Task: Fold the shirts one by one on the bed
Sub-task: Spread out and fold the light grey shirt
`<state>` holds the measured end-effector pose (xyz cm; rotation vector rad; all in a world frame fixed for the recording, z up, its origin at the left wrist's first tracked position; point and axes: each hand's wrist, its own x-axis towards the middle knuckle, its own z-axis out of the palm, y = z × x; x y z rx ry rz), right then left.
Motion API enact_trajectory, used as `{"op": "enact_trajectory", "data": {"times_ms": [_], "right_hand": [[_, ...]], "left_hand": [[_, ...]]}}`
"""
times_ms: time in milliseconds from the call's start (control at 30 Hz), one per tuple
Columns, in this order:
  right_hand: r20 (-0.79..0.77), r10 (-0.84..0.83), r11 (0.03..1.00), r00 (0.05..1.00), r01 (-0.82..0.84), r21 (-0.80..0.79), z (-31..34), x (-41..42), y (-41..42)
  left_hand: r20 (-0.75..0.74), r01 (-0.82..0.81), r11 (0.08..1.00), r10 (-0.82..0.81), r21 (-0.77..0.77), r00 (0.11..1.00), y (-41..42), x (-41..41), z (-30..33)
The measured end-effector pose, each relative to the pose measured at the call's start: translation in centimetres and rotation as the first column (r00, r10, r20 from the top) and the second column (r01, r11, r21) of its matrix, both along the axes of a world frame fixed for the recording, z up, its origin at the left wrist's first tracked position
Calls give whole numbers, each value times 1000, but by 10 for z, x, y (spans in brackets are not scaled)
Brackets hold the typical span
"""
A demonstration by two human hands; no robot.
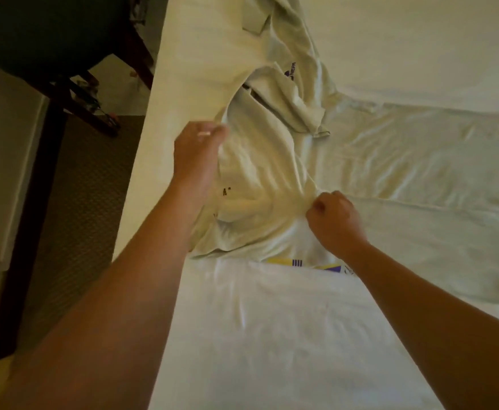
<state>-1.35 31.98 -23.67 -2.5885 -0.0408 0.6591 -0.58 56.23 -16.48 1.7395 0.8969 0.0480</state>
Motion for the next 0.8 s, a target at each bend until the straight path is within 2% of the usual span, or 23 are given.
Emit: {"op": "enact_trajectory", "data": {"times_ms": [67, 200, 300, 333, 367, 433, 467, 567, 633, 700, 767, 800], "right_hand": [[64, 9, 998, 998, -13, 66, 1, 10, 26], [202, 53, 994, 978, -70, 79, -2, 37, 62], [361, 260, 950, 896, -304, 71, -3, 47, 88], [328, 359, 909, 874, -408, 90, -1, 48, 101], [226, 467, 862, 855, -497, 99, 2, 49, 113], [-34, 653, 757, 756, -653, 9, 4, 52, 138], [-91, 708, 698, 700, -714, -54, 3, 54, 147], [-96, 750, 638, 655, -754, -159, -2, 61, 155], [-47, 726, 675, 686, -724, -141, -2, 69, 156], [26, 617, 787, 787, -616, -32, -2, 78, 159], [102, 420, 904, 902, -426, 46, -4, 88, 160], [117, 364, 927, 924, -371, 46, -7, 89, 159]], "left_hand": [[-154, 57, 997, -49, 50, 987, 6, -41, -34], [-353, 254, 954, -184, 162, 917, 7, -102, -70], [-374, 352, 896, -240, 269, 896, 2, -123, -71], [-359, 373, 877, -257, 304, 897, 2, -130, -71], [-345, 388, 858, -272, 335, 898, 2, -135, -71], [-315, 411, 820, -298, 398, 901, 5, -146, -74], [-302, 420, 792, -309, 444, 902, 7, -153, -78], [-279, 435, 710, -334, 554, 901, 8, -168, -88], [-245, 365, 752, -272, 549, 930, 9, -173, -89], [-241, 254, 826, -148, 504, 959, 12, -176, -87], [-277, 213, 805, -62, 554, 959, 13, -180, -89], [-294, 214, 780, -41, 588, 955, 12, -183, -91]]}}
